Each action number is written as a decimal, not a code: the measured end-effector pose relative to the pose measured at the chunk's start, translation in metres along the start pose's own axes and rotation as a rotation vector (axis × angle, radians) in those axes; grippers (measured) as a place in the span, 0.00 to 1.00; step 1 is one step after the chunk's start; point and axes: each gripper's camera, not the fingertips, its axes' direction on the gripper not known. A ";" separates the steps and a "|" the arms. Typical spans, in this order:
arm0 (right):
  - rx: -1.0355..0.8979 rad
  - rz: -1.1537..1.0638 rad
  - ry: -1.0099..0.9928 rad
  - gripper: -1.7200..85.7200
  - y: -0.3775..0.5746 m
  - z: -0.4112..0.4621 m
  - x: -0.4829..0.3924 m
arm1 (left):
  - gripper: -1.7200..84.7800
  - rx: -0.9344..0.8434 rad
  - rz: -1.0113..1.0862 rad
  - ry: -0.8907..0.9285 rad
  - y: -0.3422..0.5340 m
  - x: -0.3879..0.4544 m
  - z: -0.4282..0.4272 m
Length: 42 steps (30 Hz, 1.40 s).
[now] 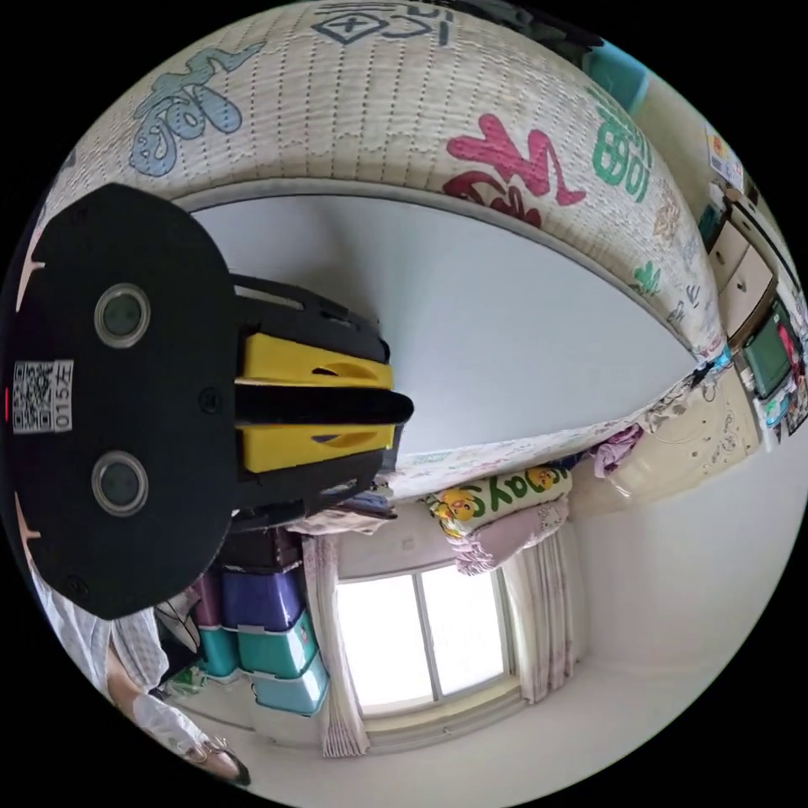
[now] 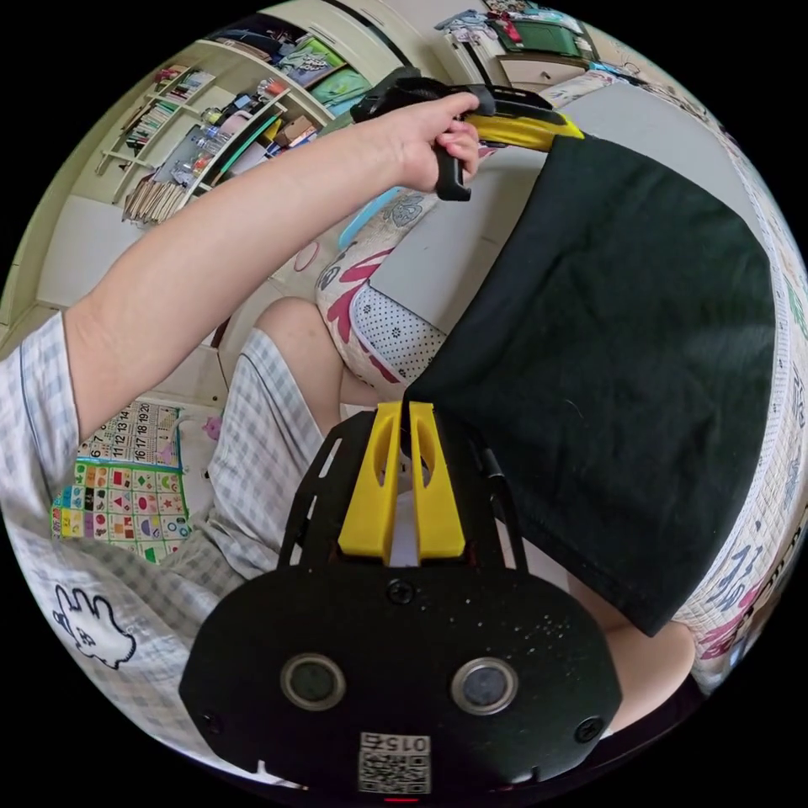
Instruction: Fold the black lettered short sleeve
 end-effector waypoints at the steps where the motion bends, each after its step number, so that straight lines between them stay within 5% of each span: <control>1: 0.001 0.001 0.005 0.02 -0.004 -0.005 -0.003 | 0.06 0.007 0.007 -0.024 0.001 0.003 -0.001; 7: 0.002 -0.002 -0.059 0.03 -0.017 -0.015 -0.011 | 0.04 -0.025 0.138 -0.460 0.009 0.029 -0.002; 14: -0.120 -0.029 -0.165 0.04 -0.002 0.002 -0.019 | 0.08 -0.019 0.108 -0.543 0.024 0.036 -0.012; 19: 0.070 -0.001 -0.008 0.07 0.071 -0.079 -0.017 | 0.08 0.036 0.213 -0.479 0.076 0.061 -0.058; 26: 0.289 0.458 0.097 0.12 0.180 -0.161 0.102 | 0.12 -0.008 0.149 -0.283 0.235 0.059 -0.089; 33: 0.248 0.540 0.045 0.14 0.180 -0.118 0.125 | 0.14 -0.091 -0.068 -0.226 0.302 0.010 -0.063; 42: 0.201 0.500 0.118 0.05 0.168 -0.064 0.111 | 0.03 -0.130 -0.001 -0.253 0.309 0.015 -0.056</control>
